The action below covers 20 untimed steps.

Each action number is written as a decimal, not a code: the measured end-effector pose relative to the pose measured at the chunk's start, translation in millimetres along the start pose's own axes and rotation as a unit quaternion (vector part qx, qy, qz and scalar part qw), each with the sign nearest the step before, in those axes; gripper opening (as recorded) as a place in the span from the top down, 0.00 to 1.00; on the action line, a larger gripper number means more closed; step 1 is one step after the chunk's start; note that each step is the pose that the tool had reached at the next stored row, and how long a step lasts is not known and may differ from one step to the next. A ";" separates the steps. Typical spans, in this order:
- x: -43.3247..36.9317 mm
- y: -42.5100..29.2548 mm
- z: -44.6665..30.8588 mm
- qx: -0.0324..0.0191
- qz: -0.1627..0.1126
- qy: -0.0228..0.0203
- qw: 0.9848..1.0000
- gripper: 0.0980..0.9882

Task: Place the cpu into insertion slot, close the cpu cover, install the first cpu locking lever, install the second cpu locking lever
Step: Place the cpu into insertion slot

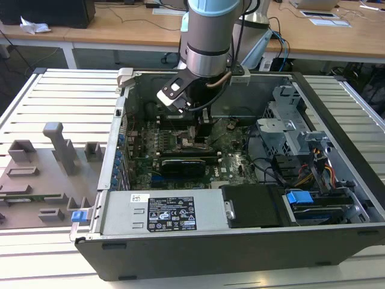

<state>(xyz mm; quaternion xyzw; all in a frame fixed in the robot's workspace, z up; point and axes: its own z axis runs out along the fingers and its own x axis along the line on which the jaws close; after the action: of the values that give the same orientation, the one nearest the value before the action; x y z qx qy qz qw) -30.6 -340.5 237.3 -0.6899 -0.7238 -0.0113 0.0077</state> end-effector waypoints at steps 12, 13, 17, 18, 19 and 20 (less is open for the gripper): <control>9.6 -7.7 20.0 0.000 0.014 0.000 1.000 0.50; 10.8 -7.7 20.9 0.000 0.016 0.000 1.000 0.50; 13.0 -9.4 23.3 -0.001 0.017 0.000 1.000 0.50; 13.1 -10.3 24.0 0.000 0.017 0.000 1.000 0.50; 13.1 -11.1 25.1 0.000 0.017 0.000 1.000 0.50; 13.1 -11.2 26.0 0.000 0.017 0.000 1.000 0.50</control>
<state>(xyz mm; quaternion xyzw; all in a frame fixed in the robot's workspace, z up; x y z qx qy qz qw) -42.3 -327.3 211.6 -0.7024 -0.7117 -0.0117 0.0078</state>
